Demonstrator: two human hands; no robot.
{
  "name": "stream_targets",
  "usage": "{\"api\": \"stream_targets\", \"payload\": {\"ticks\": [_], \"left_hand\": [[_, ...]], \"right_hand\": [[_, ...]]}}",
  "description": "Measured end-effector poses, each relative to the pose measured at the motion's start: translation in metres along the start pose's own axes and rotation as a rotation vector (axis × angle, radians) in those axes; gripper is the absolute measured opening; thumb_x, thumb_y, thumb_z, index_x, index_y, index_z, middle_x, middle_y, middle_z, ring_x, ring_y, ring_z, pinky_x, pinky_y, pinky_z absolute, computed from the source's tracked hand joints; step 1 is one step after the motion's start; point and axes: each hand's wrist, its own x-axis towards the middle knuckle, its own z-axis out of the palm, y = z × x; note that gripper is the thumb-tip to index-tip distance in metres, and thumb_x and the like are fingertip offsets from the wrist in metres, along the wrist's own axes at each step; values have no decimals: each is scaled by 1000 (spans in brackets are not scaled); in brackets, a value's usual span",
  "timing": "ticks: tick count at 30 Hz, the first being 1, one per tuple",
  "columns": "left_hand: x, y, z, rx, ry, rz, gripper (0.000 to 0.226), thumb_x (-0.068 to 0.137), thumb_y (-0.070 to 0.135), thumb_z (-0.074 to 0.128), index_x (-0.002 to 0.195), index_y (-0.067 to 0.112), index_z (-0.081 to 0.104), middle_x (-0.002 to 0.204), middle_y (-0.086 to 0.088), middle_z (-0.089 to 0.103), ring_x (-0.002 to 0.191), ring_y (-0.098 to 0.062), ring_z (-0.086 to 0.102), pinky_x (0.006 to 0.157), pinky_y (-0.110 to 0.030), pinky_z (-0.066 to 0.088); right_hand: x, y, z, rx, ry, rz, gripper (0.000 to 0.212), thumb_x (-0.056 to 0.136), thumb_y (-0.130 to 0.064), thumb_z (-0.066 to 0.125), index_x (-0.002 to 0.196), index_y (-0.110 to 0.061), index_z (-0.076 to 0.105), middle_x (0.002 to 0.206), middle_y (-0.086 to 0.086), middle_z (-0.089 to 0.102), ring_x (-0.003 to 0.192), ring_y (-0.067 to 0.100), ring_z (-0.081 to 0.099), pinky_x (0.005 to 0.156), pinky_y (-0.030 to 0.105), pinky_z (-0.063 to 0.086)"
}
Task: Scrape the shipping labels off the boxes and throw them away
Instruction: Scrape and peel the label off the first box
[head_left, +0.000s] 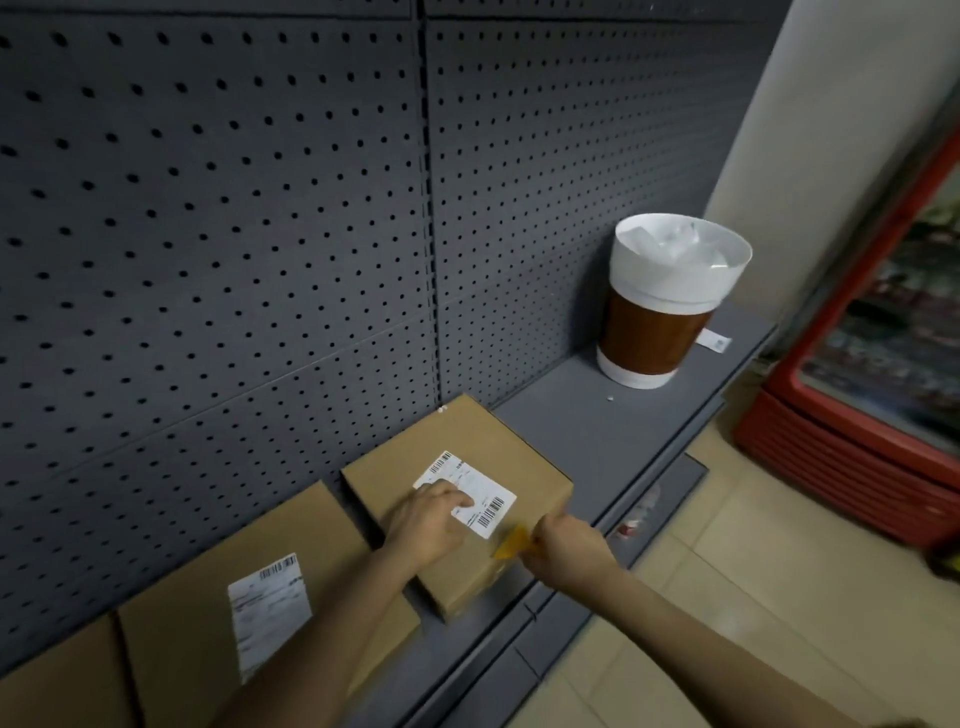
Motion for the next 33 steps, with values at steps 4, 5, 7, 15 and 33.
{"api": "stream_targets", "payload": {"ticks": [4,5,7,15,33], "left_hand": [[-4,-6,7,-47,16,-3,49,79,29,68,126,33,53,135,12,45,126,-11,41,105,-27,38],[-5,-8,8,-56,23,0,49,80,30,67,127,33,52,137,12,44,127,-11,40,105,-27,37],[-8,-9,10,-64,40,-7,48,81,32,66,128,33,51,139,13,43,129,-10,38,103,-27,38],[-7,-5,8,-71,51,-37,47,78,33,69,123,36,53,131,15,47,125,-9,40,97,-28,41],[-2,-6,11,-31,-45,74,56,76,41,70,129,37,51,146,15,39,134,-9,34,111,-30,30]], "right_hand": [[-7,-13,10,0,24,85,30,92,-32,45,105,-9,59,103,12,67,91,30,66,73,34,52],[-7,-16,10,-3,22,101,29,92,-31,45,104,-8,59,104,12,67,92,30,65,75,35,52],[-6,-23,11,-15,21,129,27,92,-26,44,102,-7,59,105,14,66,94,32,64,76,36,52],[3,-44,-1,-29,-15,136,20,93,-18,45,107,-8,56,111,13,64,100,30,63,69,30,43],[-6,-16,2,404,-101,257,24,99,-19,39,102,-4,58,65,5,62,47,13,59,48,23,53]]}}
